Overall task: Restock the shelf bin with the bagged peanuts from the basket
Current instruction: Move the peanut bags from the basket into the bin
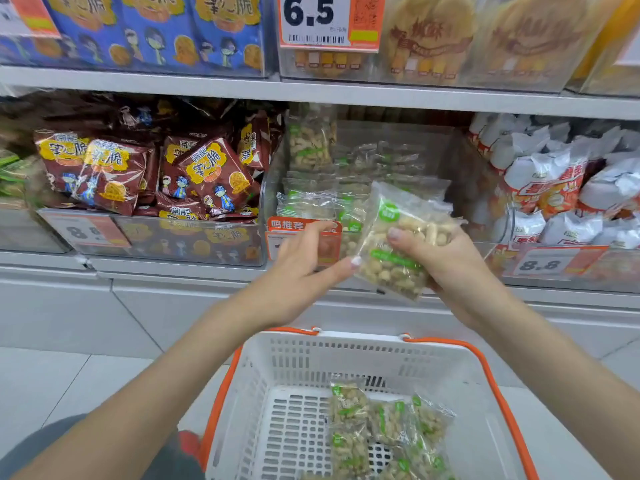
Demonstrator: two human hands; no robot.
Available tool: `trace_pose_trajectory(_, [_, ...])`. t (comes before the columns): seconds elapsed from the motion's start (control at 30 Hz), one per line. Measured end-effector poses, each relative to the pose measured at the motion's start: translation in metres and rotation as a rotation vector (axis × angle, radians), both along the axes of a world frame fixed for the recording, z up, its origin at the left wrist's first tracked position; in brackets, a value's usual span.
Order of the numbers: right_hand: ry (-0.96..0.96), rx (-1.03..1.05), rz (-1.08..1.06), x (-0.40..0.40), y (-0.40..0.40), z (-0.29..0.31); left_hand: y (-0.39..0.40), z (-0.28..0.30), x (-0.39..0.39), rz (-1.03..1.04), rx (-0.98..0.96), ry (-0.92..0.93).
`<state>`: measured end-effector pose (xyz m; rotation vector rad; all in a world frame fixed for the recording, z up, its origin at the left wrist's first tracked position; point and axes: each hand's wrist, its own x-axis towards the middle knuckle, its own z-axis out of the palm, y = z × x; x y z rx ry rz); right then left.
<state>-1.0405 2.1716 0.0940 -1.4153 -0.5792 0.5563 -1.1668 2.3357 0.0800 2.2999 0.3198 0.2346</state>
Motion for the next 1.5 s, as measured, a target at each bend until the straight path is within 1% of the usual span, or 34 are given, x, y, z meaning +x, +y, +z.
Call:
trace_pose_trajectory(0.07, [-0.081,-0.026,-0.079,0.025,0.031,0.026,0.021,0.009,-0.003,0.126,0.216,-0.023])
trace_pose_trajectory(0.1, [-0.14,-0.053,-0.105,0.035,0.047,0.035,0.027,0.01,-0.005,0.161,0.344,-0.001])
trace_pose_trajectory(0.2, [-0.263,-0.14,-0.137,0.058,0.093,0.047,0.032,0.007,-0.007,0.138,0.67,0.164])
trace_pose_trajectory(0.27, [-0.334,-0.167,-0.185,0.064,0.12,0.052,0.031,0.005,-0.007,0.109,0.76,0.201])
trace_pose_trajectory(0.37, [-0.328,-0.148,-0.211,0.073,0.157,0.056,0.034,0.005,-0.006,0.105,0.77,0.177])
trace_pose_trajectory(0.47, [-0.329,-0.262,-0.223,0.082,0.186,0.051,0.036,0.006,-0.004,0.099,0.756,0.166])
trace_pose_trajectory(0.57, [-0.337,-0.321,-0.142,0.088,0.203,0.039,0.038,0.007,-0.003,0.094,0.742,0.156])
trace_pose_trajectory(0.67, [-0.367,-0.361,-0.103,0.092,0.21,0.032,0.039,0.005,-0.002,0.096,0.741,0.143])
trace_pose_trajectory(0.77, [-0.47,-0.464,-0.16,0.098,0.208,0.03,0.038,0.004,0.0,0.109,0.756,0.13])
trace_pose_trajectory(0.87, [-0.522,-0.554,-0.176,0.092,0.201,0.033,0.036,0.004,0.002,0.117,0.755,0.126])
trace_pose_trajectory(1.0, [-0.506,-0.506,-0.143,0.092,0.193,0.026,0.036,0.003,0.004,0.135,0.762,0.109])
trace_pose_trajectory(1.1, [-0.517,-0.481,-0.183,0.094,0.188,0.025,0.035,0.001,0.004,0.139,0.778,0.099])
trace_pose_trajectory(1.2, [-0.559,-0.506,-0.187,0.092,0.188,0.03,0.036,0.0,0.005,0.139,0.779,0.088])
trace_pose_trajectory(1.3, [-0.549,-0.525,-0.164,0.087,0.185,0.034,0.037,-0.001,0.005,0.138,0.778,0.071])
trace_pose_trajectory(1.4, [-0.543,-0.468,-0.208,0.078,0.17,0.033,0.039,-0.003,0.003,0.134,0.782,0.053])
trace_pose_trajectory(1.5, [-0.624,-0.381,-0.275,0.059,0.137,0.026,0.039,-0.004,0.002,0.136,0.78,0.034])
